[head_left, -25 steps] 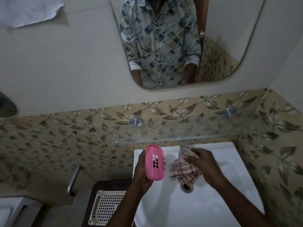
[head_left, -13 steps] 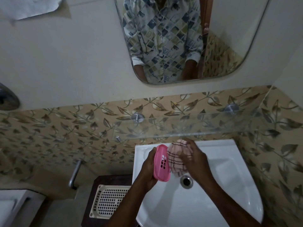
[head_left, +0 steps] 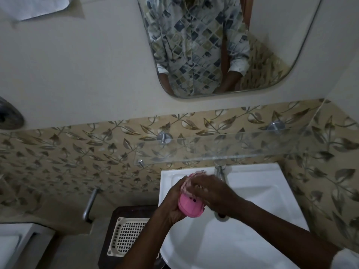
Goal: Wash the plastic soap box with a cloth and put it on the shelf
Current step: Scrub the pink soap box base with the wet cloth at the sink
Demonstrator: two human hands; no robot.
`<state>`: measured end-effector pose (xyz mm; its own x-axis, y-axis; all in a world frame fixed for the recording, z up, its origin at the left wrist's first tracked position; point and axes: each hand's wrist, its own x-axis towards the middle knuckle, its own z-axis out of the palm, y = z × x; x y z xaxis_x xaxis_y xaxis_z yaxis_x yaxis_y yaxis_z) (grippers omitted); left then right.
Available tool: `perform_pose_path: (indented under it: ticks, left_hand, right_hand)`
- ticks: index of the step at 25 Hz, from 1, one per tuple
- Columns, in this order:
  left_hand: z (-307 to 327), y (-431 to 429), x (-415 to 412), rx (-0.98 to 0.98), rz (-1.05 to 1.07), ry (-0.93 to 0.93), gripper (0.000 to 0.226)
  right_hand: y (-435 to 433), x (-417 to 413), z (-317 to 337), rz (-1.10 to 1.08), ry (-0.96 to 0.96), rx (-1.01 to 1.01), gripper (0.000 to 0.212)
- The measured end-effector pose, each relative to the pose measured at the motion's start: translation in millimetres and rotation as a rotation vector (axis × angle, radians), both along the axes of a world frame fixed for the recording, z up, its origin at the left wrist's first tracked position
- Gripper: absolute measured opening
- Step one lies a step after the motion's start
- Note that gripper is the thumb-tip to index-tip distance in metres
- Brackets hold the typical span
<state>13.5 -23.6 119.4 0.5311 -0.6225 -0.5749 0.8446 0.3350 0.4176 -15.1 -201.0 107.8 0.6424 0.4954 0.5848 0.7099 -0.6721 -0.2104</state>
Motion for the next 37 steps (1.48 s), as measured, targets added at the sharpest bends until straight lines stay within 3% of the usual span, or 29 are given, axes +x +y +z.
perform_pose_path:
  ticks: [2, 6, 10, 14, 16, 19, 21, 25, 27, 30, 32, 33, 35, 36, 37]
  left_hand:
    - [-2.2, -1.5, 2.2, 0.049, 0.031, -0.015, 0.048]
    - [-6.1, 8.0, 9.1, 0.094, 0.036, -0.016, 0.054]
    - [4.1, 3.6, 6.0, 0.083, 0.006, -0.077, 0.054]
    - [3.7, -0.4, 0.9, 0.090, 0.087, -0.076, 0.052]
    - [2.8, -3.2, -0.8, 0.112, 0.080, -0.066, 0.055]
    - [0.9, -9.9, -2.5, 0.124, 0.191, -0.096, 0.059]
    - [-1.2, -16.3, -3.2, 0.174, 0.253, -0.154, 0.059]
    - [-11.2, -25.6, -3.7, 0.397, 0.375, -0.280, 0.052]
    - [-14.2, -25.9, -4.1, 0.455, 0.407, -0.419, 0.045]
    - [-17.2, -30.3, -5.9, 0.607, 0.317, -0.676, 0.037]
    - [-23.5, -30.4, -6.3, 0.689, 0.303, -0.791, 0.035]
    - [-26.7, -28.1, -7.0, 0.708, 0.308, -0.836, 0.035]
    - [-30.1, -23.5, -9.3, 0.697, 0.287, -0.908, 0.035]
    - [-32.2, -22.0, -10.4, 0.688, 0.263, -0.925, 0.038]
    - [-35.0, -21.2, -12.3, 0.676, 0.256, -0.922, 0.042]
  right_hand:
    - [5.1, 6.8, 3.8, -0.154, 0.062, 0.143, 0.036]
    - [15.2, -9.7, -7.5, 0.062, 0.050, -0.092, 0.050]
    - [1.3, 6.0, 5.3, -0.268, 0.161, 0.079, 0.053]
    - [-1.5, -1.5, -2.3, -0.092, 0.026, -0.221, 0.056]
    - [-11.0, 2.1, 3.6, -0.132, 0.018, -0.238, 0.057]
    - [4.0, -1.3, 11.5, -0.403, 0.257, -0.215, 0.061]
    - [20.7, -8.1, 11.7, -0.541, 0.491, -0.183, 0.048]
    - [37.3, -15.3, 19.4, -0.575, 0.702, -0.135, 0.025]
    - [37.4, -17.2, 23.6, -0.490, 0.836, -0.011, 0.017]
    - [33.8, -13.1, 32.0, -0.465, 1.023, 0.249, 0.037]
    - [31.5, -8.7, 38.2, -0.475, 1.134, 0.451, 0.038]
    - [28.1, -4.4, 40.9, -0.489, 1.208, 0.593, 0.033]
    - [17.7, 6.1, 47.6, -0.412, 1.450, 1.099, 0.019]
    - [11.0, 12.0, 53.2, -0.391, 1.505, 1.344, 0.020]
    - [7.4, 16.2, 58.0, -0.381, 1.468, 1.453, 0.024]
